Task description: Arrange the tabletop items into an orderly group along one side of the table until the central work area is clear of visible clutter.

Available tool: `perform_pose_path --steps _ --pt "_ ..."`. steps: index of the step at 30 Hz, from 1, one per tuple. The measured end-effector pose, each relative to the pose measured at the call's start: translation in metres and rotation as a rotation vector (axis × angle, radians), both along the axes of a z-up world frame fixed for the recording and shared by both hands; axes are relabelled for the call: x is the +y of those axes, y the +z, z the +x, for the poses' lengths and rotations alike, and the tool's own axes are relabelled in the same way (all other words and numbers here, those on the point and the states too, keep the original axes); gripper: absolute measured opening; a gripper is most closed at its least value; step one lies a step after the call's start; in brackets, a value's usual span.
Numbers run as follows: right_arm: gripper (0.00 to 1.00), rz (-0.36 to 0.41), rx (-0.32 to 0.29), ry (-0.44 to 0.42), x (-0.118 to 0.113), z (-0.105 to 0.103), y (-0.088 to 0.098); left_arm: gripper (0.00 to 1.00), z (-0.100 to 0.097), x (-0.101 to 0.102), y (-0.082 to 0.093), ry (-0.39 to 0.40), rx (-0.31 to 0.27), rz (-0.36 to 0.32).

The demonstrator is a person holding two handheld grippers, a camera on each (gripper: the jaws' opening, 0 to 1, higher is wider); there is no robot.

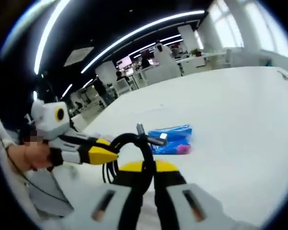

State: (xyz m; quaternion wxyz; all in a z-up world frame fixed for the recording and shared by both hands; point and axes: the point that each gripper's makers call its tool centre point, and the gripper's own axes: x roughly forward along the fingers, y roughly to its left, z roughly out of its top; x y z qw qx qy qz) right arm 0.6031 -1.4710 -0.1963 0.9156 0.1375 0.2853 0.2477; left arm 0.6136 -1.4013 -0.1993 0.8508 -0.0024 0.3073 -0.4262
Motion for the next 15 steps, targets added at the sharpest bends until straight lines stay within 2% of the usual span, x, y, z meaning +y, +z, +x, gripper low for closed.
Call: perform_pose_path --steps 15 --pt "0.04 -0.023 0.133 -0.005 -0.003 0.012 -0.062 0.05 0.01 -0.003 -0.065 0.042 0.163 0.043"
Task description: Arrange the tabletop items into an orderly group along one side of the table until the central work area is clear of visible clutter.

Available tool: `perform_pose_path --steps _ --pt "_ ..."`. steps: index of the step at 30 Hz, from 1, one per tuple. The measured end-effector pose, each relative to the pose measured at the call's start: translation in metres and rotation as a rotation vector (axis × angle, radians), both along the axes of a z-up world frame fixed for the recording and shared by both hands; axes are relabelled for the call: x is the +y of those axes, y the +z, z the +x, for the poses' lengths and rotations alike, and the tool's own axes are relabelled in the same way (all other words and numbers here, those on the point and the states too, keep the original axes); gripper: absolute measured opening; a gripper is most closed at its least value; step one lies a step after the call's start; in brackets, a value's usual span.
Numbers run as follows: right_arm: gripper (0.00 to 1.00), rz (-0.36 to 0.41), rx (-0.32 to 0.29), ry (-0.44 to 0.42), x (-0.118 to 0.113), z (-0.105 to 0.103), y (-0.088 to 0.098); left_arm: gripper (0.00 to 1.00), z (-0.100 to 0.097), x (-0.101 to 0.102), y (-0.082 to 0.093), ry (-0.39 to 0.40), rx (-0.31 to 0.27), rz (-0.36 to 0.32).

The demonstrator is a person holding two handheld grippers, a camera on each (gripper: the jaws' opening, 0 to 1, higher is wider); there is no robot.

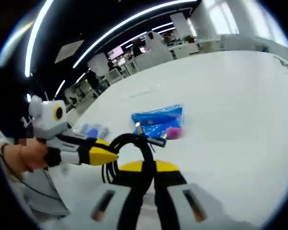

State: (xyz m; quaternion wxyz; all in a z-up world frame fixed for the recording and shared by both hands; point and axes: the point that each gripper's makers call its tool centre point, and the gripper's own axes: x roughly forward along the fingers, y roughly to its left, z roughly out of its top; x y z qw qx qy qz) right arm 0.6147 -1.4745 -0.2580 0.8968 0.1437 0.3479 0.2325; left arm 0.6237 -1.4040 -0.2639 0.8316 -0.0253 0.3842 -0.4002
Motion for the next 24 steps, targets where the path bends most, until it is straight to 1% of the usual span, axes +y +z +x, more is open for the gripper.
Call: perform_pose_path --steps 6,9,11,14,17,19,20,24 --pt "0.04 0.007 0.032 0.005 0.001 0.006 -0.014 0.05 0.005 0.003 -0.014 0.022 0.039 0.014" --pt "0.04 -0.009 0.038 0.013 0.001 0.009 -0.02 0.05 0.007 0.002 -0.018 0.031 0.058 0.009" --pt "0.04 -0.013 0.049 0.023 0.002 0.01 -0.024 0.06 0.007 0.003 -0.024 0.04 0.089 0.014" --pt "0.04 -0.026 0.053 0.037 0.003 0.012 -0.028 0.06 0.008 0.005 -0.028 0.048 0.1 0.014" --pt "0.05 -0.03 0.061 0.039 0.003 0.014 -0.031 0.06 0.01 0.005 -0.03 0.062 0.12 0.003" --pt "0.05 -0.034 0.08 0.044 0.004 0.013 -0.035 0.06 0.009 0.005 -0.034 0.067 0.151 -0.002" --pt "0.05 -0.037 0.08 0.045 0.004 0.014 -0.036 0.06 0.009 0.005 -0.036 0.076 0.167 -0.01" --pt "0.05 -0.038 0.087 0.046 0.004 0.015 -0.039 0.07 0.008 0.005 -0.04 0.088 0.187 -0.018"
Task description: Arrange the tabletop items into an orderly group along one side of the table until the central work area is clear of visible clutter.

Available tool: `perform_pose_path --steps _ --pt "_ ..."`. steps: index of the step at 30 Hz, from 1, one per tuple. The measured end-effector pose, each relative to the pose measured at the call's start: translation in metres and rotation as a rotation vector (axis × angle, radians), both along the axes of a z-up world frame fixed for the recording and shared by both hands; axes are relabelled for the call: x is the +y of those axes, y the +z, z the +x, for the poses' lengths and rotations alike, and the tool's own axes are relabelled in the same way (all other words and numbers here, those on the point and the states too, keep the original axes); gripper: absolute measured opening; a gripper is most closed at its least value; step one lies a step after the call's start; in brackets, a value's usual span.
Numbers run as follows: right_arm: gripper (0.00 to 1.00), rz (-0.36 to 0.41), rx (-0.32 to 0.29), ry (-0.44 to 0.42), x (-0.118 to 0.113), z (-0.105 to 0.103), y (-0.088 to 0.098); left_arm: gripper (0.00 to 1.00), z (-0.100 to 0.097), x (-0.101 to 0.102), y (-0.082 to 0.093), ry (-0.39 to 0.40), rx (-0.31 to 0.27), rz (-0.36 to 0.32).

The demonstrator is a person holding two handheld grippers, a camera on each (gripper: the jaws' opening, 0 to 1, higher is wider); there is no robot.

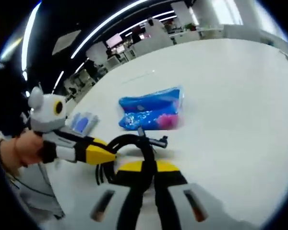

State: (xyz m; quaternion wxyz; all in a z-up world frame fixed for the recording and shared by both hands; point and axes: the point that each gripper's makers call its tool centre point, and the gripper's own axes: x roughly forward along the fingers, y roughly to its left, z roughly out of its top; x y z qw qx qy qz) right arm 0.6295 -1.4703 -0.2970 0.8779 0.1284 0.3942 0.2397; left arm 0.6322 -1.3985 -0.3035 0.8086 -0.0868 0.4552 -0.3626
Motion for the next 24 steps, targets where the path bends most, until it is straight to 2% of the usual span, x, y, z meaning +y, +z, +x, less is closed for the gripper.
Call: perform_pose_path --steps 8,24 --pt "0.06 -0.007 0.013 -0.007 -0.0015 0.0008 -0.0059 0.07 -0.0008 -0.0009 -0.0026 0.03 0.052 -0.045" --pt "0.08 -0.01 0.001 -0.013 -0.0012 0.0032 -0.0061 0.13 -0.0004 -0.0002 0.0013 0.017 0.037 -0.062"
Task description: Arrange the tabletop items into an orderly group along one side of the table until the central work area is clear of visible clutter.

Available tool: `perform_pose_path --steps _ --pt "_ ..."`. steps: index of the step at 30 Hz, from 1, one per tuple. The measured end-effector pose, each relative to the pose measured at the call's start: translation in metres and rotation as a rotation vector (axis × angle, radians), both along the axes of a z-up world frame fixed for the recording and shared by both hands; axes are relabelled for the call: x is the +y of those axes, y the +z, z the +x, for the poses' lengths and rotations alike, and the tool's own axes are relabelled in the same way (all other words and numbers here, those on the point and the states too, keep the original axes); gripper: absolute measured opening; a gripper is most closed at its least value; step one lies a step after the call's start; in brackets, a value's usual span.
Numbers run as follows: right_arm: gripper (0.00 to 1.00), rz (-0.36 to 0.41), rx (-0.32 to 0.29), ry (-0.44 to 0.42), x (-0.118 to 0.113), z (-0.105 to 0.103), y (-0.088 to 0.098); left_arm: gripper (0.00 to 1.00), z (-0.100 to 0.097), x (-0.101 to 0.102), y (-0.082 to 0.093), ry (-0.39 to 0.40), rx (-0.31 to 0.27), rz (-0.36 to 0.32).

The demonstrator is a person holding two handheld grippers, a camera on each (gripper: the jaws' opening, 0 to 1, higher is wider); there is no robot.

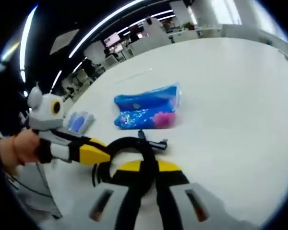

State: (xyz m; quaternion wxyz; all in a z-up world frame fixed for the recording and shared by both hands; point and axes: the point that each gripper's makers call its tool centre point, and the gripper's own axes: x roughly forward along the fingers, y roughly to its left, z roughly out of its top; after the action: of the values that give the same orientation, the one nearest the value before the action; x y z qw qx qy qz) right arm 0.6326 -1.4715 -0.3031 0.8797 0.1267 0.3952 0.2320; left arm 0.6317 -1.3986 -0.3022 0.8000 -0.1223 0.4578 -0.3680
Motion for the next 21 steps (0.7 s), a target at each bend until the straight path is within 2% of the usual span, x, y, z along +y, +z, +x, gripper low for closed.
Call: perform_pose_path --steps 4,14,21 --pt "0.11 -0.005 -0.001 -0.007 -0.001 0.001 0.0 0.14 0.001 0.001 0.001 -0.005 -0.011 -0.001" --pt "0.17 -0.012 -0.025 -0.045 -0.012 0.004 0.011 0.27 -0.002 0.0 0.01 -0.034 -0.048 -0.004" --pt "0.22 -0.026 -0.051 -0.053 -0.014 0.004 0.021 0.33 -0.001 0.003 0.021 -0.042 -0.085 -0.011"
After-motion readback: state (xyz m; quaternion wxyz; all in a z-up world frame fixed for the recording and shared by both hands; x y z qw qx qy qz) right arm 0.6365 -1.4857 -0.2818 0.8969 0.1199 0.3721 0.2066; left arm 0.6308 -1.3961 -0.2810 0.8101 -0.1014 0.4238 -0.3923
